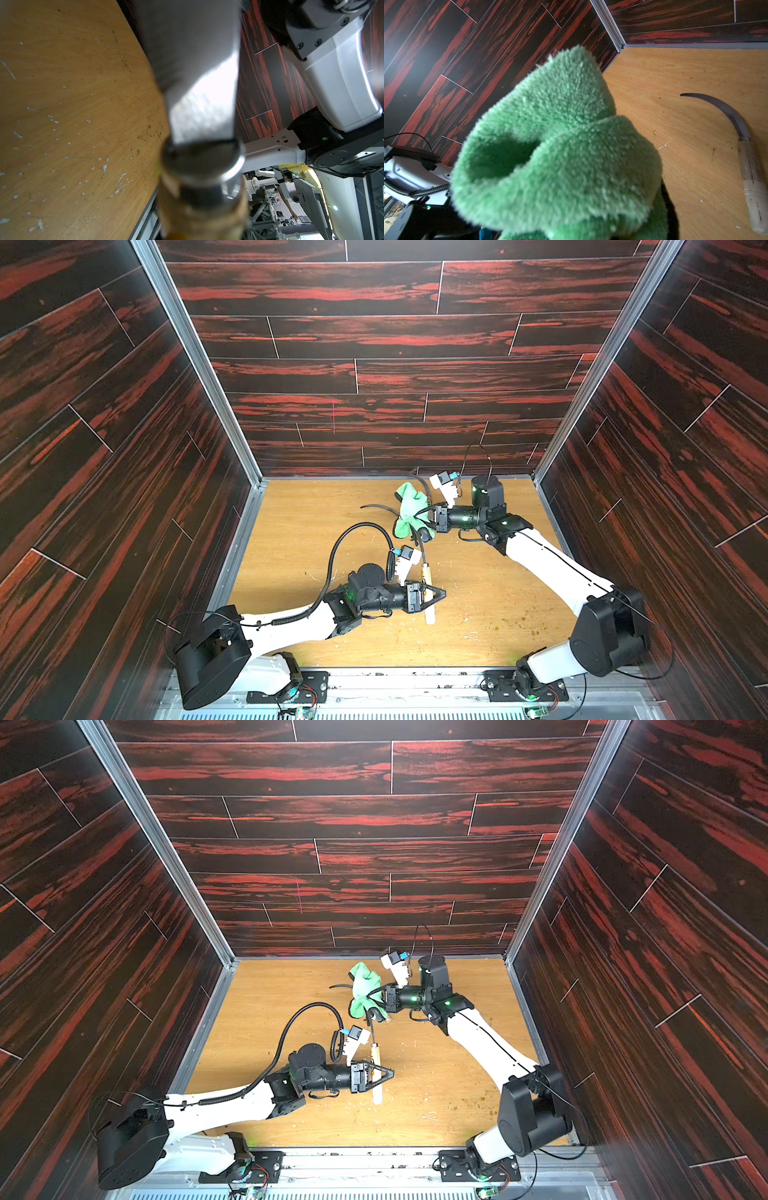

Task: Wipe small sickles with rags
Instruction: Wipe the small sickle.

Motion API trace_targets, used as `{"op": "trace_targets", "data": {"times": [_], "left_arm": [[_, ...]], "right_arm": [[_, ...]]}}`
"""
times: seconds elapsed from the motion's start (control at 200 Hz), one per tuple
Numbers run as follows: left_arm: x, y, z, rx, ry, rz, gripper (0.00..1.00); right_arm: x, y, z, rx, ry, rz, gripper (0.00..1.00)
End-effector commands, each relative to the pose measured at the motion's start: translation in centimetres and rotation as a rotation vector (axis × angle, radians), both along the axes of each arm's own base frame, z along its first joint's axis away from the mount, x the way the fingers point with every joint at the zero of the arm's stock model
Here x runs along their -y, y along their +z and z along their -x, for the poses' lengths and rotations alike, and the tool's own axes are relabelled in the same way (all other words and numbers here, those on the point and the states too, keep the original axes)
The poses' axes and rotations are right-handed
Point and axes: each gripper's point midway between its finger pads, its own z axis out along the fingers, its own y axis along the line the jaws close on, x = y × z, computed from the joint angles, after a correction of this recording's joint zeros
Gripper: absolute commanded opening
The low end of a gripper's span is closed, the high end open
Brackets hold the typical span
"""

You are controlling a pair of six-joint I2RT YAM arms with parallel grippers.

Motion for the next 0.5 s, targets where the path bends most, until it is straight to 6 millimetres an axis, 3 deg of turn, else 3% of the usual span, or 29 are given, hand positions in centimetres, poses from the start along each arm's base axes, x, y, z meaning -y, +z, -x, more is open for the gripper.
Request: {"op": "trace_targets", "data": {"times": [0.0, 0.496], "left_arm": [[0.2, 5.3, 1.7, 0.167, -0.076, 0.125, 0.0], [-0.3, 5.4, 1.7, 0.178, -0.06, 0.112, 0.0]], "right_arm": [[-0.3, -2.6, -0.1, -0.053, 0.016, 0.031, 0.0], [0.5, -6.2, -1.6, -0.134, -0.012, 0.05, 0.0]]}}
